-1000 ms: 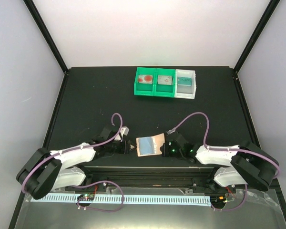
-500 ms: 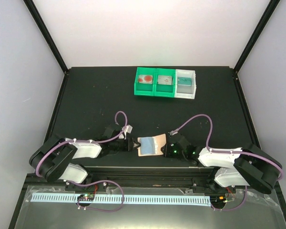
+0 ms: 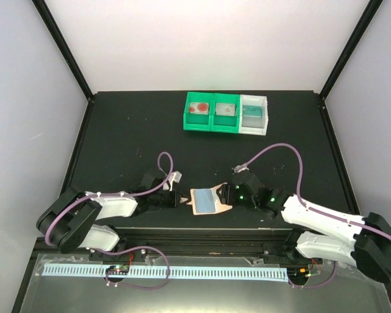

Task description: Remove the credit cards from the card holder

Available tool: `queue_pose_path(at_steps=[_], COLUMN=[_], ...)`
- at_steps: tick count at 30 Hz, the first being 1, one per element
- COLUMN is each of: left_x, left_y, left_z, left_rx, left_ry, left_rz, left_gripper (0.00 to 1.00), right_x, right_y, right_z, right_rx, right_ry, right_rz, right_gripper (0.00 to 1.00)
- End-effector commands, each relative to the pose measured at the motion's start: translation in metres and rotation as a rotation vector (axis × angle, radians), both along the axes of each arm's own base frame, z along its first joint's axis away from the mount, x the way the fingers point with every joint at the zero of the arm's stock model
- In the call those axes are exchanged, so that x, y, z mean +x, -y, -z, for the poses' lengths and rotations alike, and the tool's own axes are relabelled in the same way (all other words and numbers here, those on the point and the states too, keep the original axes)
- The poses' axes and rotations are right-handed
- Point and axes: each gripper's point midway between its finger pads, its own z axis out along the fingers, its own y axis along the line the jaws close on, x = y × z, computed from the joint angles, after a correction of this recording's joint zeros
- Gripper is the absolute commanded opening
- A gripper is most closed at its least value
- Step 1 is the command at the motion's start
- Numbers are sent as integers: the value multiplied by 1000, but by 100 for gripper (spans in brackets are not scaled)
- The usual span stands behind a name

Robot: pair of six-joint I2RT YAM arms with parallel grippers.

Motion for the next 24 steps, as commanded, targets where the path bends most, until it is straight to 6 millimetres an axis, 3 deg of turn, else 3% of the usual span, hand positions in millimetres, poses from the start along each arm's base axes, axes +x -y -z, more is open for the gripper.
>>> queue_pose_path(at_steps=[1,5,12,18,24], left_x=[-3,-5,-7,-7,-4], left_y=[8,6,5,4,7], left_z=[-25,-35,-39,-45,-52], left_rx=[-73,-83,-72,-70,-144], left_ry=[41,68,67,74,94], left_rz=[52,55,65,54,23], left_gripper=[2,2,2,7,19], right_x=[0,-4,-6,-4,-6], right_y=[13,-13,-52,-71,-59], right_z=[-24,-44,-31,2,33], right_rx=[-58,65,108,101,99], right_ry=[40,77,54,14,-9], right_rz=[-5,-107,-208,-257,-196], right_gripper=[69,67,71,72,50])
